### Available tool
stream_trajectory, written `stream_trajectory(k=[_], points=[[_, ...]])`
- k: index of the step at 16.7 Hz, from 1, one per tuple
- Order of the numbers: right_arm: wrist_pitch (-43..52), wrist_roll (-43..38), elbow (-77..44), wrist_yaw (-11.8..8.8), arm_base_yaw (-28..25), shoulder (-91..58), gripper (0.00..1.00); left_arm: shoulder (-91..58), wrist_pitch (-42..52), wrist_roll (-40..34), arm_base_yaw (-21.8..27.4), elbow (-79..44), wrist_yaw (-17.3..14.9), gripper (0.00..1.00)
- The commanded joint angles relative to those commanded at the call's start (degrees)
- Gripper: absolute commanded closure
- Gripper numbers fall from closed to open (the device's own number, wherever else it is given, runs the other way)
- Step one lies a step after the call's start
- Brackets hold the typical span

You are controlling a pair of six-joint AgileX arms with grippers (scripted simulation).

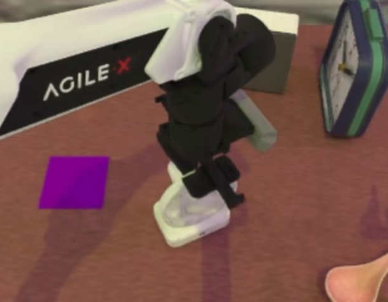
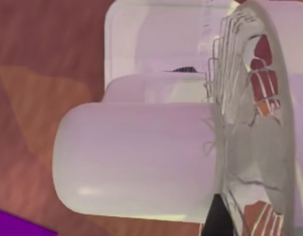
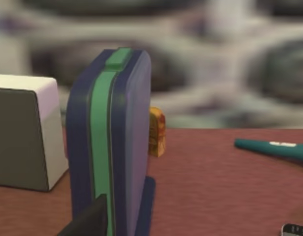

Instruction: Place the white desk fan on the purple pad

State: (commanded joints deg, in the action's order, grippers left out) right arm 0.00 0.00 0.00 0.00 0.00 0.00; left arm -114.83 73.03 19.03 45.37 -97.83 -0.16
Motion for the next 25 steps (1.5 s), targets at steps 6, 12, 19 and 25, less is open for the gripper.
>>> stream_trajectory(k=[6, 12, 19, 25], points=[[0.0, 0.0, 0.0, 0.0, 0.0, 0.0, 0.0, 0.0, 0.0, 0.0, 0.0, 0.0, 0.0, 1.0], [0.0, 0.0, 0.0, 0.0, 0.0, 0.0, 0.0, -0.13, 5.81, -0.13, -0.51, -6.12, -0.11, 1.0], [0.0, 0.0, 0.0, 0.0, 0.0, 0.0, 0.0, -0.19, 11.65, -0.13, -1.05, -12.27, -0.12, 1.0], [0.0, 0.0, 0.0, 0.0, 0.0, 0.0, 0.0, 0.43, 11.54, 6.2, -4.34, -10.66, -0.14, 1.0]])
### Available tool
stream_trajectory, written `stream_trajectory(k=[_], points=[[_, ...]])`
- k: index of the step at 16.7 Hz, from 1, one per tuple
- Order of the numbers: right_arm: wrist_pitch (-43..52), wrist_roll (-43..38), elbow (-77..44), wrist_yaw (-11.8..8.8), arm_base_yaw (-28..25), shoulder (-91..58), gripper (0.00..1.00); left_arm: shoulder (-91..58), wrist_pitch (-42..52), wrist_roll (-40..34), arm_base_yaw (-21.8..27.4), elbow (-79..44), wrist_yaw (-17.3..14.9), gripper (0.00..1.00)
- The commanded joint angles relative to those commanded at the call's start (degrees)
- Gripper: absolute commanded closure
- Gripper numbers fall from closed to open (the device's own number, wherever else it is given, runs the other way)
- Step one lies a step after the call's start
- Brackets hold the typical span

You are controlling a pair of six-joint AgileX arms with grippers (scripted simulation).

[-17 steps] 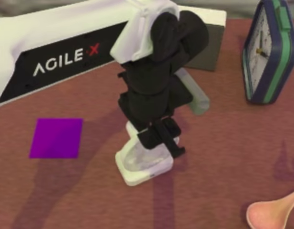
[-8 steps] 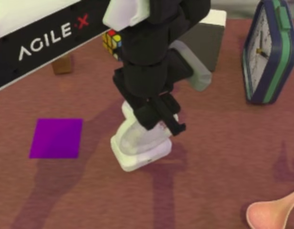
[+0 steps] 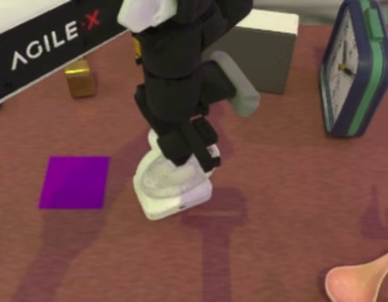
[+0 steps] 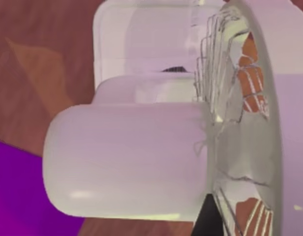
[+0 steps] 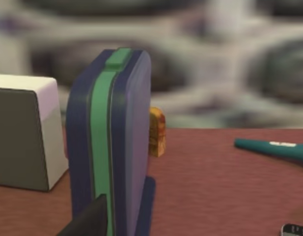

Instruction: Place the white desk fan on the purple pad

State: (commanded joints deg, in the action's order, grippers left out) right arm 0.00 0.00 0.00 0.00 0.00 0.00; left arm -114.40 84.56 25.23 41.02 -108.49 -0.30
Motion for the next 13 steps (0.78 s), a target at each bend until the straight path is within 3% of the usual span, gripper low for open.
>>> stream_trajectory(k=[10, 13], points=[[0.0, 0.0, 0.0, 0.0, 0.0, 0.0, 0.0, 6.38, -2.56, 40.37, -21.46, 9.15, -0.35, 1.0], [0.0, 0.0, 0.0, 0.0, 0.0, 0.0, 0.0, 8.25, -3.41, 49.08, -26.73, 11.74, -0.44, 1.0]])
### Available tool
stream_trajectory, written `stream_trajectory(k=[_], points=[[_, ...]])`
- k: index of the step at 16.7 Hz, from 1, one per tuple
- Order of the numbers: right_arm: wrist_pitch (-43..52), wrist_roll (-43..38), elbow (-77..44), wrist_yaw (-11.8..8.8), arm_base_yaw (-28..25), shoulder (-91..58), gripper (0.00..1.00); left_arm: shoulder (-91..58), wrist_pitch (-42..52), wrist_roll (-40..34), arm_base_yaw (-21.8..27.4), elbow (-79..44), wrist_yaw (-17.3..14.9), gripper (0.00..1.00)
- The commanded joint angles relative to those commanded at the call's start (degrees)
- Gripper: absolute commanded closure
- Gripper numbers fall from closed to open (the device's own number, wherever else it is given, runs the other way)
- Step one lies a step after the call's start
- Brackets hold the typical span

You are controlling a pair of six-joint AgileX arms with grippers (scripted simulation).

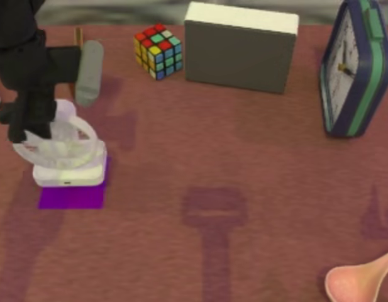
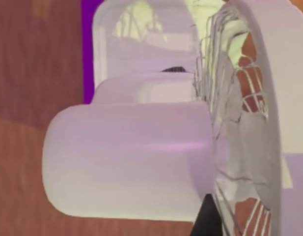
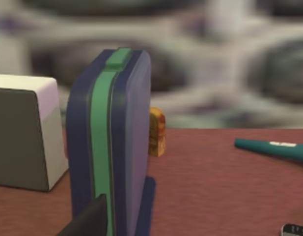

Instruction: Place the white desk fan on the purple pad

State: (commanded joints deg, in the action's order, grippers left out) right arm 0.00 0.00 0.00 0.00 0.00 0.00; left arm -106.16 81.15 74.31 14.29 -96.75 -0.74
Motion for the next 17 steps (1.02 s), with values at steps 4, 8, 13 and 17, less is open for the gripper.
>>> stream_trajectory(k=[4, 8, 13, 17], points=[[0.0, 0.0, 0.0, 0.0, 0.0, 0.0, 0.0, 0.97, -0.5, 3.26, -2.36, 1.19, -0.06, 1.0], [0.0, 0.0, 0.0, 0.0, 0.0, 0.0, 0.0, 0.71, -0.66, 3.29, -2.09, 1.23, -0.02, 1.0], [0.0, 0.0, 0.0, 0.0, 0.0, 0.0, 0.0, 0.3, -7.0, 3.34, -2.4, 7.03, -0.01, 1.0], [0.0, 0.0, 0.0, 0.0, 0.0, 0.0, 0.0, 0.27, -8.19, 3.36, -2.45, 8.19, -0.07, 1.0]])
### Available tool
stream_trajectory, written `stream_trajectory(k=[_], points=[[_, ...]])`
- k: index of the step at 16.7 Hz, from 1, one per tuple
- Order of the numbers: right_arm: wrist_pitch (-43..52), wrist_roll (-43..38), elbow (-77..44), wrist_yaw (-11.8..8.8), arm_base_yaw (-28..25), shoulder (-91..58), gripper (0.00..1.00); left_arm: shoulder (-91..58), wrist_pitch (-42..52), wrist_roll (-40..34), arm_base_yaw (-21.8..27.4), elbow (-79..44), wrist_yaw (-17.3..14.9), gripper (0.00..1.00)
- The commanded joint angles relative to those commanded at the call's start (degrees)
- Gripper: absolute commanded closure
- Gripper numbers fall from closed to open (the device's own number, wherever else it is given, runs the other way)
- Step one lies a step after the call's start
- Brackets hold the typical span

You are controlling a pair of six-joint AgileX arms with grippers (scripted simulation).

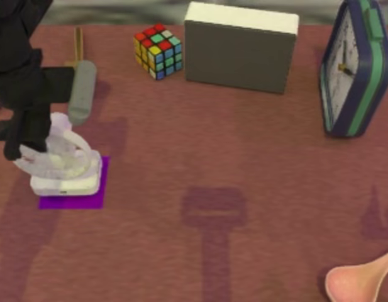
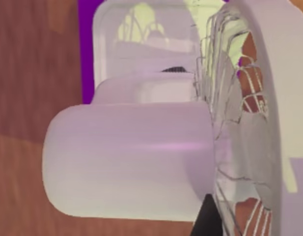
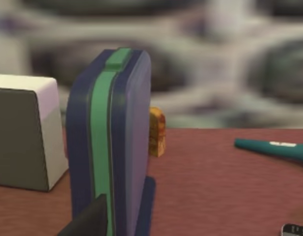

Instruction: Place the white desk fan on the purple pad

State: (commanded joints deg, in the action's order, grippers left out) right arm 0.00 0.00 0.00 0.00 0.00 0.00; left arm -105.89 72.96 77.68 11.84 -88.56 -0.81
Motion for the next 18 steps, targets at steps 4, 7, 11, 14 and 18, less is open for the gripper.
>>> stream_trajectory(k=[4, 7, 11, 14, 18], points=[[0.0, 0.0, 0.0, 0.0, 0.0, 0.0, 0.0, 0.0, 0.0, 0.0, 0.0, 0.0, 0.0, 0.77], [0.0, 0.0, 0.0, 0.0, 0.0, 0.0, 0.0, 0.0, 0.0, 0.0, 0.0, 0.0, 0.0, 0.55], [0.0, 0.0, 0.0, 0.0, 0.0, 0.0, 0.0, 0.0, 0.0, 0.0, 0.0, 0.0, 0.0, 0.25], [0.0, 0.0, 0.0, 0.0, 0.0, 0.0, 0.0, 0.0, 0.0, 0.0, 0.0, 0.0, 0.0, 0.02], [0.0, 0.0, 0.0, 0.0, 0.0, 0.0, 0.0, 0.0, 0.0, 0.0, 0.0, 0.0, 0.0, 0.0]])
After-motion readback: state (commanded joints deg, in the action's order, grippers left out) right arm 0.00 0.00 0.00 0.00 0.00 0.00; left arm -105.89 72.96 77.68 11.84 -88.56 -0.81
